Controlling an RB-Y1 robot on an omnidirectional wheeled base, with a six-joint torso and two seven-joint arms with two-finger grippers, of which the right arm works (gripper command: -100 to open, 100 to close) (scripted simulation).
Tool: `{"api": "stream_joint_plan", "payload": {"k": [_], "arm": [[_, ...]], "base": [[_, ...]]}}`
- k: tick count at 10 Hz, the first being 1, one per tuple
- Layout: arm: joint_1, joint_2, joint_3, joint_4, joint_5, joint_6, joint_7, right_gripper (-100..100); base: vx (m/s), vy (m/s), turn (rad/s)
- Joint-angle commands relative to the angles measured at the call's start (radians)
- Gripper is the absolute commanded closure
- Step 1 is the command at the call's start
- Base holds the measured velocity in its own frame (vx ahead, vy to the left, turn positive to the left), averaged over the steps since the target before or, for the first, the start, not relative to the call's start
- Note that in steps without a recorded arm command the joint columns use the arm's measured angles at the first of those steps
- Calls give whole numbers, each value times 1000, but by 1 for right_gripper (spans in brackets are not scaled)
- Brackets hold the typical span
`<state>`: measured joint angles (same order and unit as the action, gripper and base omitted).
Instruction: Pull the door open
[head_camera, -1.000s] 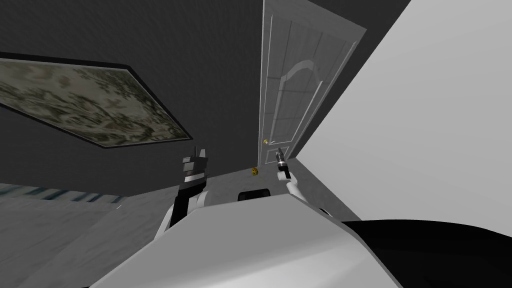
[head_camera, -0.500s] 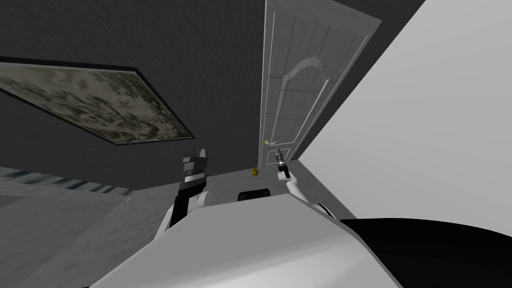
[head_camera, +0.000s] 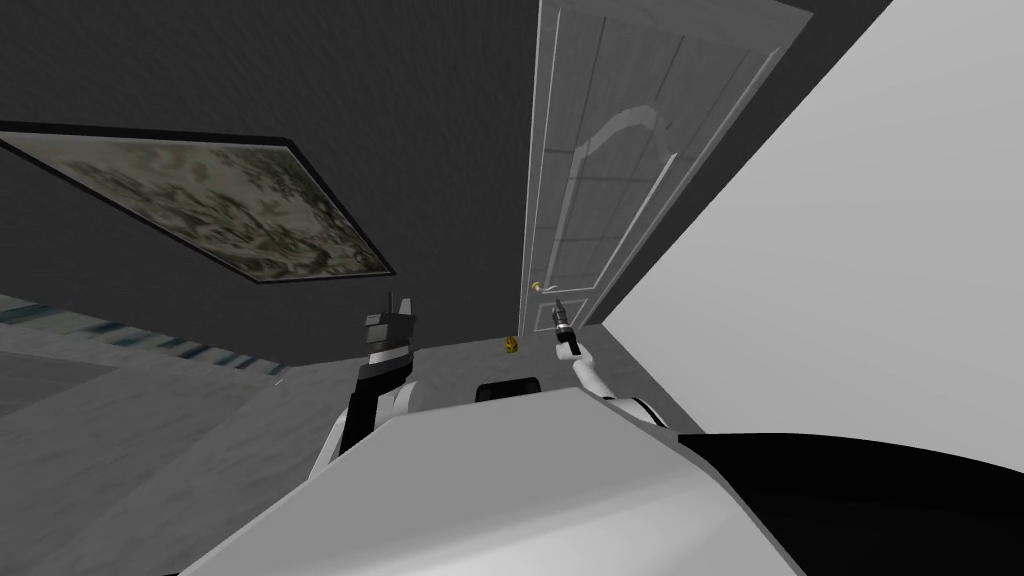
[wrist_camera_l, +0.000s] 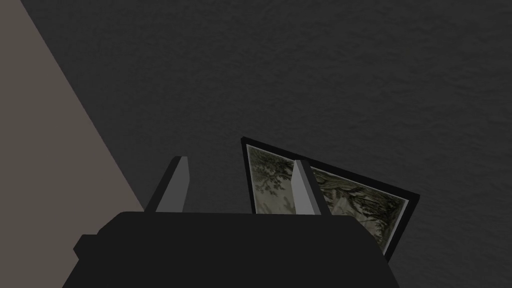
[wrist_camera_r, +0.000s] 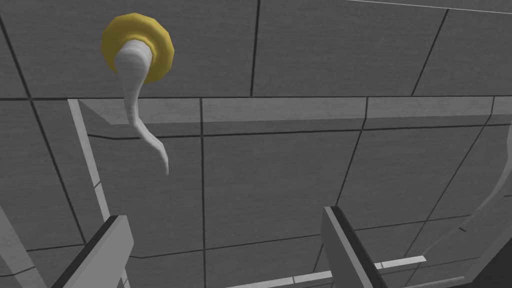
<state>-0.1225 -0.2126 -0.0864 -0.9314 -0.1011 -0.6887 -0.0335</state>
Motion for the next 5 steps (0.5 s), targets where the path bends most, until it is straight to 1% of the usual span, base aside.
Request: {"api": "stream_joint_plan", "payload": {"k": [1, 2, 3, 4, 5], "arm": [[-8, -4, 0, 29, -1, -4, -3, -100], [-27, -11, -1, 72, -2, -8, -6, -100], [-45, -18, -2, 101, -4, -11, -9, -100], [-45, -18, -2, 117, -4, -11, -9, -100], [-62, -24, -2, 157, -5, -13, -12, -100]], "base": [[20, -52, 70], [27, -56, 143], [31, -97, 269], [23, -67, -29], [27, -46, 105]]}}
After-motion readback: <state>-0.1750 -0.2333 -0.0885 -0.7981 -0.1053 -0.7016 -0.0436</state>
